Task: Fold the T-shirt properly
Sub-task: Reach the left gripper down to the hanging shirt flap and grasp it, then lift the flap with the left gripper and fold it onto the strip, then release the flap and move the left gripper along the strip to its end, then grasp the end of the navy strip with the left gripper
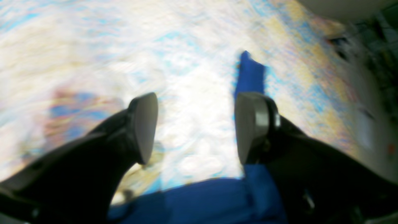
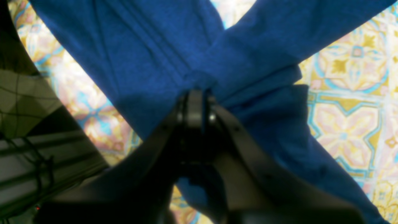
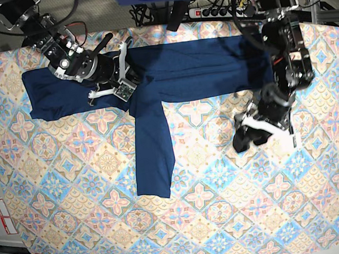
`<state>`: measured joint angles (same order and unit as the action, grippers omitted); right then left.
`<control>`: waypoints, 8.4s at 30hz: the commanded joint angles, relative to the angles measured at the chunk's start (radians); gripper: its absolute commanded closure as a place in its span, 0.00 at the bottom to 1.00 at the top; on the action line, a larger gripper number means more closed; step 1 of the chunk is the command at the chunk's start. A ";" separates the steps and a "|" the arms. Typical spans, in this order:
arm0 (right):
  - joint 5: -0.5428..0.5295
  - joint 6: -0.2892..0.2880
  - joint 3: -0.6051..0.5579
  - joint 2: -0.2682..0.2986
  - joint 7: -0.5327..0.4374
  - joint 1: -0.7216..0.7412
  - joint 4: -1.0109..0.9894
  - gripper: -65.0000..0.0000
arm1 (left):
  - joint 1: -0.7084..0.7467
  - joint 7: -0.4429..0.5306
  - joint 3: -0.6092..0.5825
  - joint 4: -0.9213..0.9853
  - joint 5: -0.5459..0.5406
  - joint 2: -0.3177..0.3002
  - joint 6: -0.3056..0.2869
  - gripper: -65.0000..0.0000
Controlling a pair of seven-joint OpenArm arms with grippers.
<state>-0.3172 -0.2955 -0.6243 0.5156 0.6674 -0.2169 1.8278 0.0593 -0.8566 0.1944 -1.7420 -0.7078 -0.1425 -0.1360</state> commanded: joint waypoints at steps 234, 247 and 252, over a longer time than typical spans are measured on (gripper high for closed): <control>-0.009 -0.005 0.418 -0.102 0.036 -0.123 0.132 0.49 | 0.402 -0.108 0.202 -0.114 0.096 -0.067 0.152 0.88; -0.009 -0.005 0.418 -0.104 0.038 -0.121 0.132 0.49 | 0.422 -0.109 0.317 -0.109 0.093 -0.119 0.152 0.44; -0.009 -0.005 0.418 -0.104 0.036 -0.120 0.132 0.49 | 0.380 -0.238 0.319 -0.105 0.070 -0.176 0.151 0.26</control>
<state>-0.3187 -0.3023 -0.2096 0.4019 0.7258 -0.3439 1.9415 0.4503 -1.1057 0.5060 -1.8336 -0.6258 -0.2996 0.0200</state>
